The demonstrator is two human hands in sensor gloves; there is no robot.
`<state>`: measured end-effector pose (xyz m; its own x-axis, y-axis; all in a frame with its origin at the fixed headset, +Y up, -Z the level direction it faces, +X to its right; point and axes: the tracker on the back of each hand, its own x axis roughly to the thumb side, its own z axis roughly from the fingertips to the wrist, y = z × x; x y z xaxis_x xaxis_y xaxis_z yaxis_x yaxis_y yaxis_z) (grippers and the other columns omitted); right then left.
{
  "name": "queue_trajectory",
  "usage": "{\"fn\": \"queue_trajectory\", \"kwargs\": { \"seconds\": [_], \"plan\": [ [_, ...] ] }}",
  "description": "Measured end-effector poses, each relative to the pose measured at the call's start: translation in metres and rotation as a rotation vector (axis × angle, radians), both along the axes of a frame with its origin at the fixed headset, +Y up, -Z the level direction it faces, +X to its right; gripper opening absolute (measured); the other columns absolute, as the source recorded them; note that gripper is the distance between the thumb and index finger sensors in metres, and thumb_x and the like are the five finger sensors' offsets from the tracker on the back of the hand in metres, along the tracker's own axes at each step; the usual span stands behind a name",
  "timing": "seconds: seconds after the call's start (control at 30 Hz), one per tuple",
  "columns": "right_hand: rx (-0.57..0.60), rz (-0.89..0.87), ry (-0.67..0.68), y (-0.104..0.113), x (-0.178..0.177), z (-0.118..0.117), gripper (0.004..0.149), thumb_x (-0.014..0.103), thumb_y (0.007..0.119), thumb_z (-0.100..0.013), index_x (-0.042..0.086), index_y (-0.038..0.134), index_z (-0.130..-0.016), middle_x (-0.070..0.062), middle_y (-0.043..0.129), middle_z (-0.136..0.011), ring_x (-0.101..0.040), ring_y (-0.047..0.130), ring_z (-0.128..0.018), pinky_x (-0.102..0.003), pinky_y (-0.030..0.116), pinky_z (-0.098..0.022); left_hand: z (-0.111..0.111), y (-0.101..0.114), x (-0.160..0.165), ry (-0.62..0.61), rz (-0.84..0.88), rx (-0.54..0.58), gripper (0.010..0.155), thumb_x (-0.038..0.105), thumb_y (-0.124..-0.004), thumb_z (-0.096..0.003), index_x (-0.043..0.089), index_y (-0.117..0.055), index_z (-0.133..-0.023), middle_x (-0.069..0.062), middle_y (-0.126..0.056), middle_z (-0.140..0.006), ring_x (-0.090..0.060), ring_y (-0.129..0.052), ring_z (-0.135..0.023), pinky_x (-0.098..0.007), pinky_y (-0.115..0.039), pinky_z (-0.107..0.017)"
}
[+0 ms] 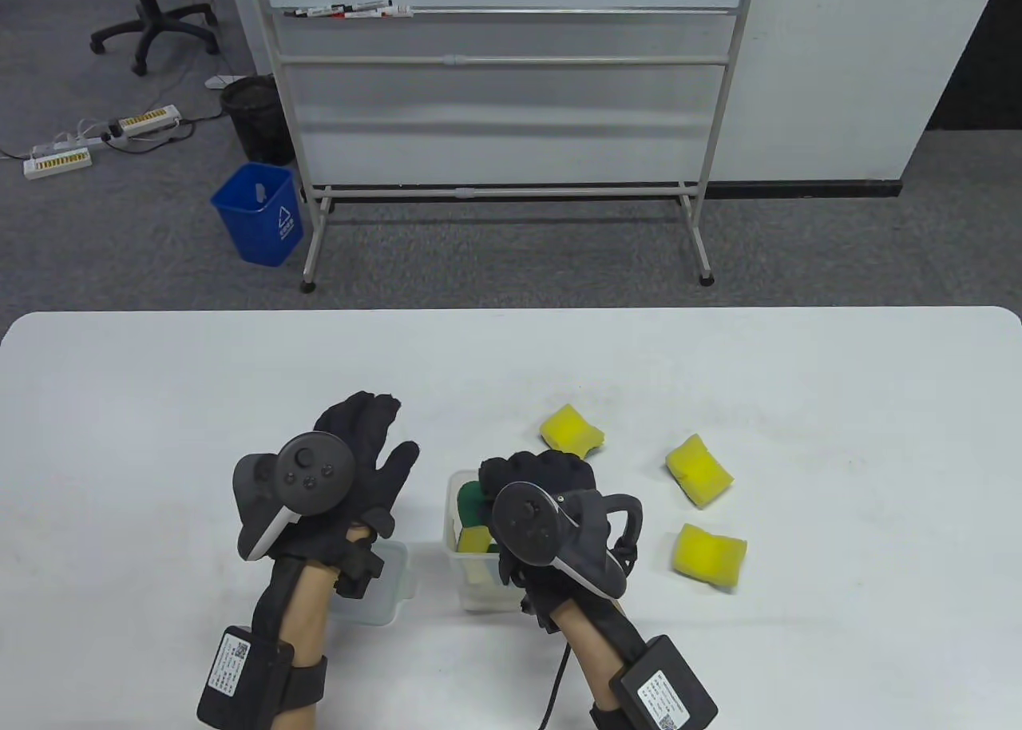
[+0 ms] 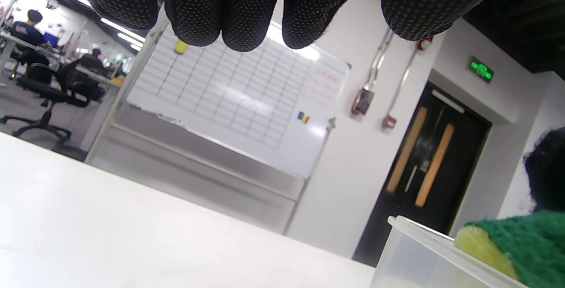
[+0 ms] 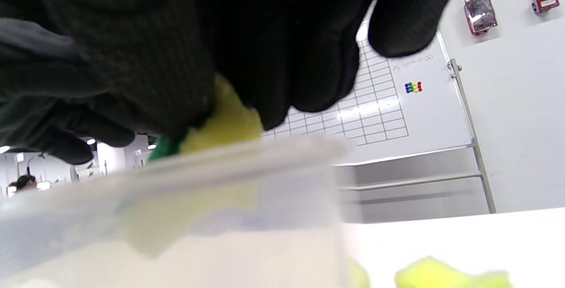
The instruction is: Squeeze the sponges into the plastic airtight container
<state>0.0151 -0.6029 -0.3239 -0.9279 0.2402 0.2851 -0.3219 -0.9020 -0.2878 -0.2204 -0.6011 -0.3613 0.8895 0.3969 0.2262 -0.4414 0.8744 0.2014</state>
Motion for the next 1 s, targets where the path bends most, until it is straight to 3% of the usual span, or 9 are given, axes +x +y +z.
{"fn": "queue_trajectory", "kwargs": {
  "seconds": [0.43, 0.67, 0.87, 1.0],
  "plan": [
    [-0.054, 0.171, 0.023, -0.006, -0.009, 0.001, 0.047, 0.039, 0.097, -0.038, 0.026, 0.096, -0.083, -0.001, 0.092, -0.091, -0.032, 0.087, -0.087, -0.059, 0.064, -0.070, 0.000, -0.001, 0.001, 0.007, -0.015, -0.008, 0.069, 0.057, -0.070, -0.0497, 0.021, -0.059, -0.108, -0.018, -0.062, -0.116, -0.045, -0.063, -0.105, -0.065, -0.061, -0.073],
    [-0.018, 0.099, 0.030, -0.003, -0.002, 0.002, 0.048, 0.045, 0.090, -0.042, 0.026, 0.095, -0.085, -0.005, 0.085, -0.100, -0.034, 0.084, -0.090, -0.059, 0.064, -0.070, -0.001, -0.002, 0.002, 0.009, -0.023, -0.018, 0.069, 0.057, -0.070, -0.0498, 0.022, -0.059, -0.108, -0.018, -0.062, -0.116, -0.045, -0.063, -0.105, -0.066, -0.061, -0.073],
    [0.045, -0.129, -0.116, 0.023, 0.053, 0.002, 0.049, 0.043, 0.088, -0.043, 0.023, 0.092, -0.088, -0.006, 0.089, -0.095, -0.033, 0.091, -0.084, -0.057, 0.067, -0.068, -0.001, -0.003, 0.002, 0.013, -0.030, -0.023, 0.069, 0.057, -0.070, -0.0497, 0.021, -0.059, -0.108, -0.017, -0.061, -0.116, -0.044, -0.062, -0.106, -0.065, -0.060, -0.073],
    [-0.079, -0.250, -0.321, 0.023, 0.108, -0.006, 0.052, 0.042, 0.087, -0.046, 0.018, 0.088, -0.093, -0.012, 0.090, -0.095, -0.037, 0.092, -0.082, -0.058, 0.067, -0.067, -0.001, -0.003, 0.002, 0.013, -0.039, -0.031, 0.070, 0.057, -0.070, -0.0497, 0.021, -0.058, -0.108, -0.017, -0.061, -0.117, -0.044, -0.061, -0.107, -0.065, -0.059, -0.074]
  ]
}}
